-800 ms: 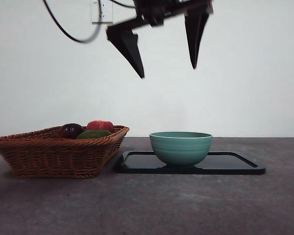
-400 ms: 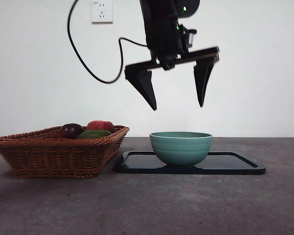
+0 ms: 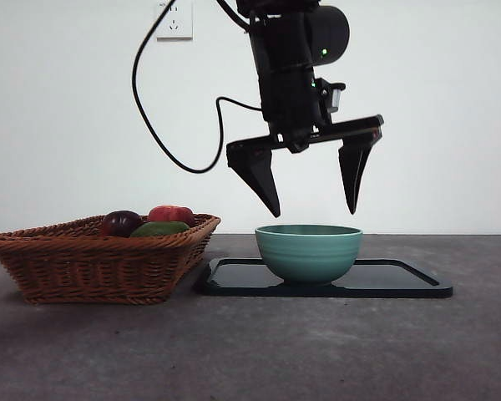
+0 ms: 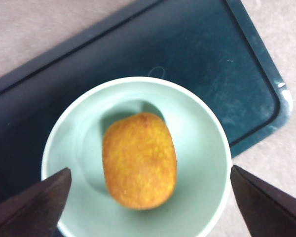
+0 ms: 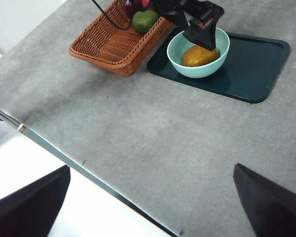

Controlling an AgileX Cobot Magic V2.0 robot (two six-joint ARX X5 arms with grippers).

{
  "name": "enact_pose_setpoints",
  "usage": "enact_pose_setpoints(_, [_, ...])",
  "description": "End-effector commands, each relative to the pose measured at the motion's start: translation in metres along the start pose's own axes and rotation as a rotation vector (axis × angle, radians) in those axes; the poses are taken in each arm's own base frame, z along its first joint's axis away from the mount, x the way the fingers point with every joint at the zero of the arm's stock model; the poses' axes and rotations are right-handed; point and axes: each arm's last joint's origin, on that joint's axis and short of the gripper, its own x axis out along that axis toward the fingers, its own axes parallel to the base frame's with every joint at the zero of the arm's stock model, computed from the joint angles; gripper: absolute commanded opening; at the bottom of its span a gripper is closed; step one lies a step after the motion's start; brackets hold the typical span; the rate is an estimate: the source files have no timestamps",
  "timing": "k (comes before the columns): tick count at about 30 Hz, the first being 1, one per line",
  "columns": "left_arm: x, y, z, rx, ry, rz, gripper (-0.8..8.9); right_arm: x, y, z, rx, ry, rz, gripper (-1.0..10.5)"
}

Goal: Pick up the wifruite, put it on the bowl, pick up the plate, put it on desk

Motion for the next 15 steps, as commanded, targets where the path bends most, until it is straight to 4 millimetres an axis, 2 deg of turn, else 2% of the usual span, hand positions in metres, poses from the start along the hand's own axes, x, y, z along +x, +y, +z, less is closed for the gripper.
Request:
enact_pose_setpoints(1, [0.011,-0.005,0.003,0.019,-0.005,-0.006,4.97,-0.002,0.001,0.002,-0.017,-0.016,0.007,5.5])
enact_pose_setpoints(8, [0.026,-0.005,0.002,0.020,0.015,-0.002,4.95,-0.002,0.001,0.002,-0.017,-0.016,0.007,5.5])
enact_pose_setpoints(15, [0.028,-0.006,0.004,0.022,-0.009,-0.007,4.86,-0.002,0.001,0.002,-0.017,-0.016,0.007,5.5])
